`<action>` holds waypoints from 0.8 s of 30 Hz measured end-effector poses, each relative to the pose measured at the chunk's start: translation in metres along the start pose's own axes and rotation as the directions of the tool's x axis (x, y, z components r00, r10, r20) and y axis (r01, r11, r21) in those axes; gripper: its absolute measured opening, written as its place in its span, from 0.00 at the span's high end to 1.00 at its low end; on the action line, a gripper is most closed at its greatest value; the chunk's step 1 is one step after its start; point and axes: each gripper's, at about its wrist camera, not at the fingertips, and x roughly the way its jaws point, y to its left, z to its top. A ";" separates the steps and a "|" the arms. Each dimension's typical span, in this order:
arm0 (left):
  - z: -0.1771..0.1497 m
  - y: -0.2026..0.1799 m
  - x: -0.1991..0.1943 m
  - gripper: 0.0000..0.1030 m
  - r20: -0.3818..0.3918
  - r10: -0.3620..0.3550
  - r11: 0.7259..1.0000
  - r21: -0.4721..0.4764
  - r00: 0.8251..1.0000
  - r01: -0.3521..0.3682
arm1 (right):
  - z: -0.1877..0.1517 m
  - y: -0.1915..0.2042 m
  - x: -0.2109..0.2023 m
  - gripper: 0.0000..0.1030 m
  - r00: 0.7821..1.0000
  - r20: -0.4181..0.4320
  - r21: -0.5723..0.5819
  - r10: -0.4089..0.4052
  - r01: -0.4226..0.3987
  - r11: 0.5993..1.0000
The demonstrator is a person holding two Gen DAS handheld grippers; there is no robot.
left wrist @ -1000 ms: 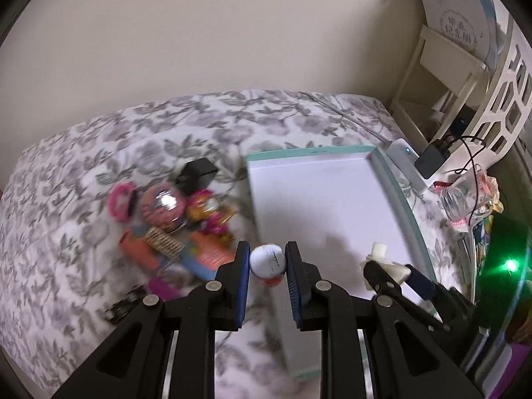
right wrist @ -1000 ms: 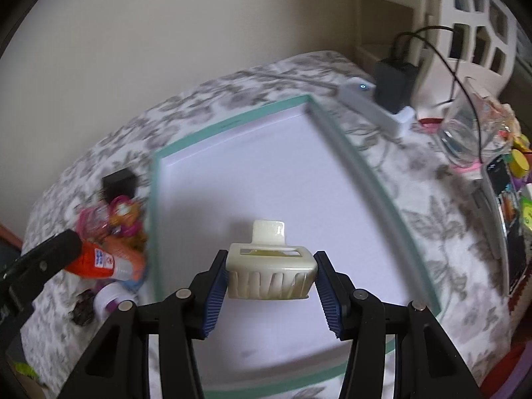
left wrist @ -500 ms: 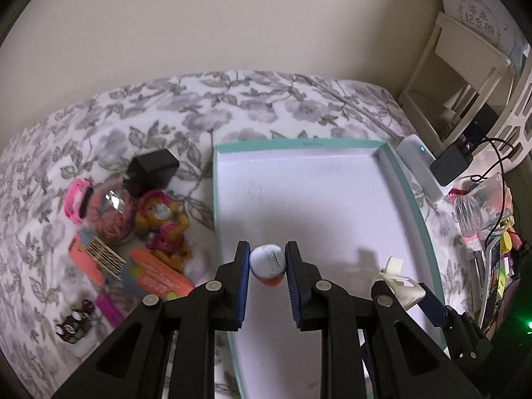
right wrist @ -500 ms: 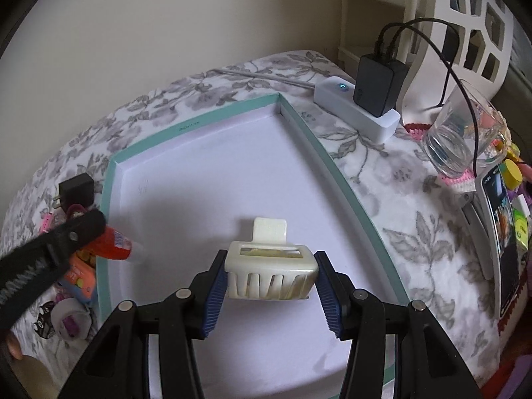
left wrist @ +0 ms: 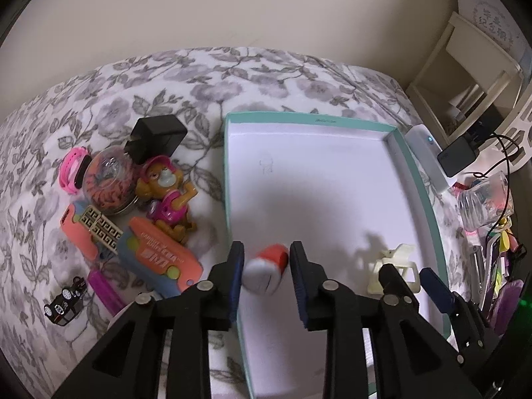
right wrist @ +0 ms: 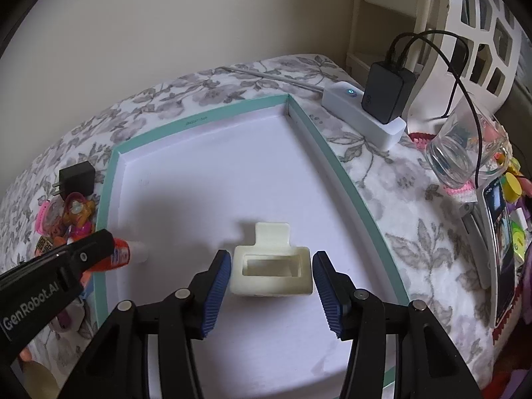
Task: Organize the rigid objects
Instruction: 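Carry the cream clip into the teal-rimmed tray and open the right gripper while the left carries the bottle, then lower the red bottle into the tray and open the left gripper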
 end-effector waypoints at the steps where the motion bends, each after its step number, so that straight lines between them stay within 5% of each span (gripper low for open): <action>1: -0.001 0.001 -0.001 0.69 -0.003 -0.003 1.000 -0.003 1.000 0.003 | 0.000 0.000 0.000 0.42 1.000 -0.001 -0.001 0.000 0.000 1.000; 11: -0.001 0.002 -0.007 0.67 -0.003 -0.013 1.000 -0.005 1.000 0.013 | 0.000 0.001 -0.004 0.33 1.000 0.019 -0.006 0.011 -0.011 1.000; 17: 0.001 0.013 -0.009 0.36 0.024 0.013 0.999 -0.040 1.000 -0.012 | -0.001 0.002 -0.003 0.19 0.999 0.022 -0.008 0.029 -0.029 1.000; 22: 0.003 0.024 -0.011 0.31 0.052 0.044 0.997 -0.072 0.998 -0.040 | -0.002 0.000 0.000 0.11 0.999 0.020 0.000 0.040 -0.040 0.999; 24: 0.003 0.028 -0.012 0.20 0.057 0.054 0.996 -0.078 0.997 -0.049 | -0.002 -0.001 0.000 0.08 0.999 0.020 0.002 0.047 -0.047 0.999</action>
